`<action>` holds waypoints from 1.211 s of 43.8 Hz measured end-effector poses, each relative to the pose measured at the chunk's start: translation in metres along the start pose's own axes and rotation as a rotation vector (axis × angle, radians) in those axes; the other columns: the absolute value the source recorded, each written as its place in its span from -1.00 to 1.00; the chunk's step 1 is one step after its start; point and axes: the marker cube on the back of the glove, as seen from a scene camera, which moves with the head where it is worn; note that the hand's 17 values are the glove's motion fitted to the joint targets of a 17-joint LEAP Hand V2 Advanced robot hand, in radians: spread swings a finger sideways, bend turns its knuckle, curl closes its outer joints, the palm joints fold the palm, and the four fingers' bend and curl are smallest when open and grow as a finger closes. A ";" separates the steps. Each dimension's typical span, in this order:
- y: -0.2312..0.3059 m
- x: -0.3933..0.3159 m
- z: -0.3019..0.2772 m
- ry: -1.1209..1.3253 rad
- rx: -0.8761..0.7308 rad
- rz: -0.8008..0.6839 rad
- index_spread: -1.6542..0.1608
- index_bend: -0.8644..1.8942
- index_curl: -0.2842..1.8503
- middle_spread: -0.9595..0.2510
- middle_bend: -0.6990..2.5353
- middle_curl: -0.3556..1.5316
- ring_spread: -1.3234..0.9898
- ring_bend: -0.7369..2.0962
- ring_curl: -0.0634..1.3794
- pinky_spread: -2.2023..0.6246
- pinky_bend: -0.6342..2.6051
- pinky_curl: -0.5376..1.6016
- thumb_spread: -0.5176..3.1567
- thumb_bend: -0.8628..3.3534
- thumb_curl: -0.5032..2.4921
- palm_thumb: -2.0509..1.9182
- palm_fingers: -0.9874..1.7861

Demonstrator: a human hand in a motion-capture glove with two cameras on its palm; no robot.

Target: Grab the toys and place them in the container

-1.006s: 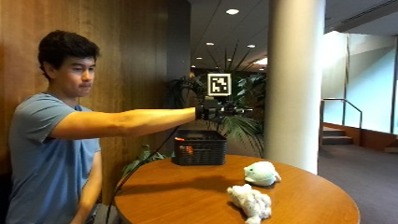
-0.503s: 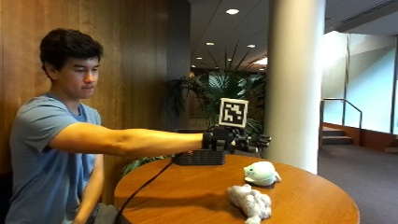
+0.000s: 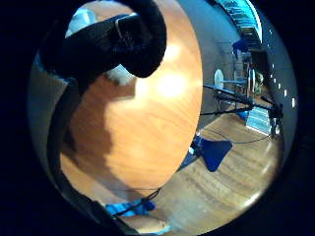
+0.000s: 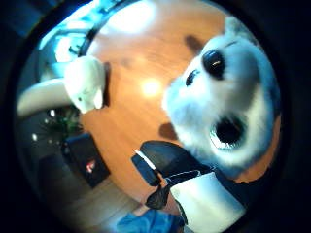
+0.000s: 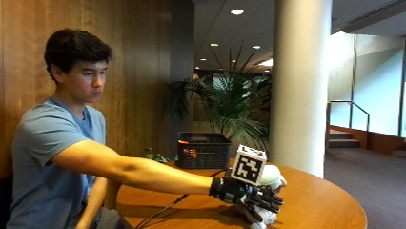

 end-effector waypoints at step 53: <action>0.120 -0.058 -0.199 -0.204 0.331 -0.084 0.42 -0.24 -0.47 0.04 -0.40 -0.34 -0.27 0.21 -0.22 0.25 0.15 -0.06 -0.19 -0.45 -0.24 0.42 0.40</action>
